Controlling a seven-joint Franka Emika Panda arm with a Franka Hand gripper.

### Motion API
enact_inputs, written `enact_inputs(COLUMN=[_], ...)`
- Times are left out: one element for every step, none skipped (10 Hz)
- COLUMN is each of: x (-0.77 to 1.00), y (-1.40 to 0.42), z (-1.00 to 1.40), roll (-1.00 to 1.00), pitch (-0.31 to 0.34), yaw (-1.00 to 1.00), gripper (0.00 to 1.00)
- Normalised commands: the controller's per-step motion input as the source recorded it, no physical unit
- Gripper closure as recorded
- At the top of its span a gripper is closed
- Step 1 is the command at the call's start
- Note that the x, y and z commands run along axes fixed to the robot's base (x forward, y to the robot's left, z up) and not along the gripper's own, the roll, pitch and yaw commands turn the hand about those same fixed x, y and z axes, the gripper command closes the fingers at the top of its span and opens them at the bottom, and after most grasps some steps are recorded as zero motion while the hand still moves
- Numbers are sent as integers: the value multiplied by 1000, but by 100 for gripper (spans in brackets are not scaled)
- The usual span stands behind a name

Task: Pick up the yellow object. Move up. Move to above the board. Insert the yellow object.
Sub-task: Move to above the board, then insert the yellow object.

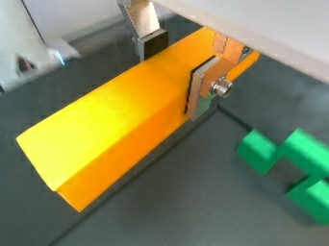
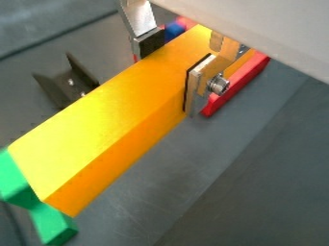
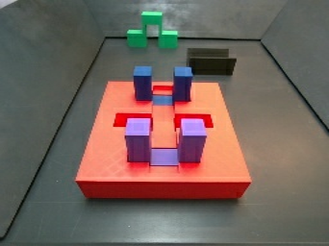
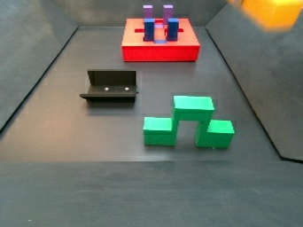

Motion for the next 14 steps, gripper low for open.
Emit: enact_inputs(x=[-4,26,37,23,816,814,872,910,904,884,933,985,379,-17], y=[-9,2,4,2,-1400,-1400,-1400,-1400,-1400,-1400,-1400,-1400,-461,-31], z=[859,386,230,176,228,207,182,186,202,213,218,228,89,-146], roll=[13,8,4,1,78,84,90,-6,-8,27,8,16,57,-13], pitch=[62,44,52,58,68,64,141,150,143,129,142,155,175,0], yaw=[2,1,-2,-1,-310,-294,-114,-69,-37,-12,2,3,4,0], gripper=[100,100,100,100,100,100,100,100,100,100,100,100,100,100])
